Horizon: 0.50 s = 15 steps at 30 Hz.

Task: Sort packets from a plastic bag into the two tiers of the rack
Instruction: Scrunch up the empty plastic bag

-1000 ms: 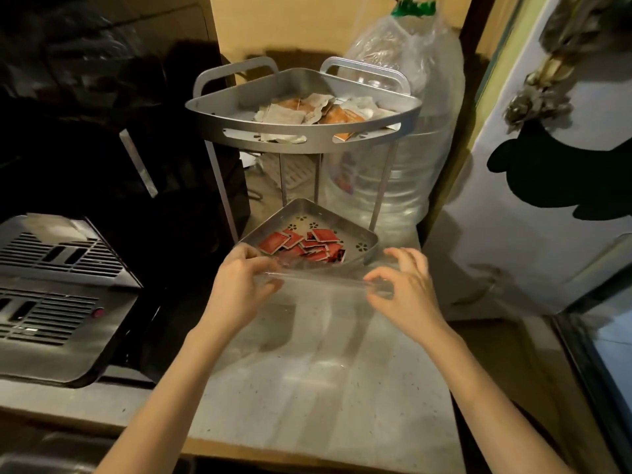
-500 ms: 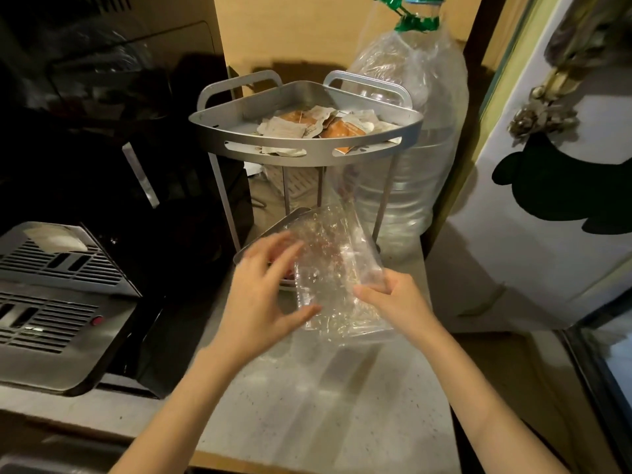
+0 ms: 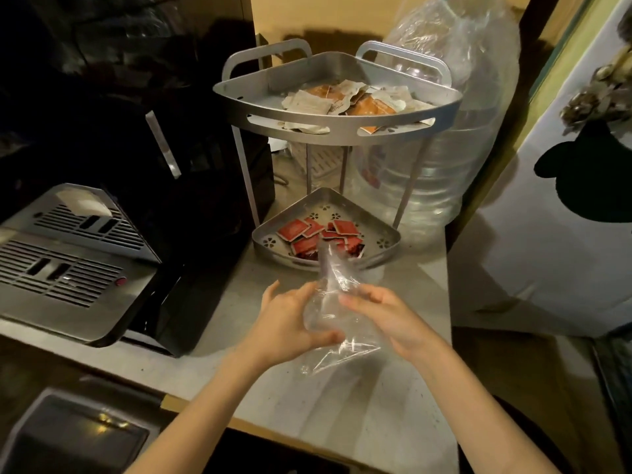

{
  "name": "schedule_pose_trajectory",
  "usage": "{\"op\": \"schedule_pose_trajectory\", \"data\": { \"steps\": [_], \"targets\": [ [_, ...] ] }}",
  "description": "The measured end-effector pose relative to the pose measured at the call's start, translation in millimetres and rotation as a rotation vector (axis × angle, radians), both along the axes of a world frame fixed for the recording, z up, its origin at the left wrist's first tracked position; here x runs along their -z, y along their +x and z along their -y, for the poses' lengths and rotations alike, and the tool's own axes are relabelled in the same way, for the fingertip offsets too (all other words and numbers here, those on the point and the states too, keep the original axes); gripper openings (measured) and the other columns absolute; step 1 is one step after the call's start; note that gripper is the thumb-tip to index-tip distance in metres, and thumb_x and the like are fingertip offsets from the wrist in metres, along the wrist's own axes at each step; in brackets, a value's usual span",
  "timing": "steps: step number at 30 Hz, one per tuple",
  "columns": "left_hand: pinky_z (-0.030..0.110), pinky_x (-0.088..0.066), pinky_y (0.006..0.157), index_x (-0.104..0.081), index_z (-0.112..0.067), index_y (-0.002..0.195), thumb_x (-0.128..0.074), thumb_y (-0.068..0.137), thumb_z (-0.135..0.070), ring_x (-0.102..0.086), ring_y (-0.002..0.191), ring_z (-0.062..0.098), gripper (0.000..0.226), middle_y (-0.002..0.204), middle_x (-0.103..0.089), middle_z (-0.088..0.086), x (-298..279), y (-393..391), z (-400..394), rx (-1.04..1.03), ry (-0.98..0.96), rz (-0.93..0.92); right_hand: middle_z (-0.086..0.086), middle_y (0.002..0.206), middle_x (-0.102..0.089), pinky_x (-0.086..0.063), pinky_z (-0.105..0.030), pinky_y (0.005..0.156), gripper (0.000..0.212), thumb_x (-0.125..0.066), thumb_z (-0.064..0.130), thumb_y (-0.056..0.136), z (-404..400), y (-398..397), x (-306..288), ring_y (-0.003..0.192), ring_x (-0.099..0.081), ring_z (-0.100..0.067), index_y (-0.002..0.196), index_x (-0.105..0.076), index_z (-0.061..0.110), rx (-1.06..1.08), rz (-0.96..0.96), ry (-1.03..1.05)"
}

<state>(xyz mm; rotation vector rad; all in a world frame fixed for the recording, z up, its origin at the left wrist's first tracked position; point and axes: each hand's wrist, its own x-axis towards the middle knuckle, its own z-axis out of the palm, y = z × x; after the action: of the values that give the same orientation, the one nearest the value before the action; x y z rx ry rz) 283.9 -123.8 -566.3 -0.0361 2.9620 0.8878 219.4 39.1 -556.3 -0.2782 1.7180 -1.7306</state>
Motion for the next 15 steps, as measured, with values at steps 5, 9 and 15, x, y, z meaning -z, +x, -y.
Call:
{"op": "schedule_pose_trajectory", "data": {
  "steps": [5, 9, 15],
  "targets": [
    [0.029, -0.043, 0.091, -0.064, -0.023, 0.107, -0.073, 0.070, -0.041, -0.061, 0.091, 0.006, 0.043, 0.099, -0.069, -0.006, 0.2, 19.5, 5.9, -0.121, 0.179, 0.029, 0.006, 0.084, -0.073, -0.050, -0.016, 0.074, 0.017, -0.070, 0.014, 0.075, 7.3, 4.3, 8.6, 0.081, -0.067, -0.005, 0.092, -0.072, 0.017, -0.148, 0.009, 0.022],
    [0.029, -0.048, 0.077, -0.061, -0.035, 0.071, -0.074, 0.072, -0.026, -0.059, 0.069, -0.004, 0.016, 0.071, -0.064, -0.010, -1.1, 44.7, 24.8, -0.191, 0.251, 0.091, 0.003, 0.094, -0.071, -0.054, -0.019, 0.078, 0.041, -0.079, 0.012, 0.068, 18.0, 1.6, 7.7, 0.087, -0.068, -0.009, 0.106, -0.064, 0.021, -0.069, -0.213, 0.137],
    [0.035, -0.051, 0.075, -0.067, -0.019, 0.083, -0.073, 0.073, -0.022, -0.064, 0.075, 0.014, 0.012, 0.084, -0.070, 0.004, -6.1, 98.7, 63.6, -0.107, 0.346, 0.243, 0.025, 0.138, -0.035, -0.025, -0.009, 0.098, 0.085, -0.082, 0.040, 0.060, 55.8, 24.7, 0.9, 0.126, -0.030, 0.008, 0.132, -0.037, 0.046, -0.656, -0.478, 0.341]
  ]
}}
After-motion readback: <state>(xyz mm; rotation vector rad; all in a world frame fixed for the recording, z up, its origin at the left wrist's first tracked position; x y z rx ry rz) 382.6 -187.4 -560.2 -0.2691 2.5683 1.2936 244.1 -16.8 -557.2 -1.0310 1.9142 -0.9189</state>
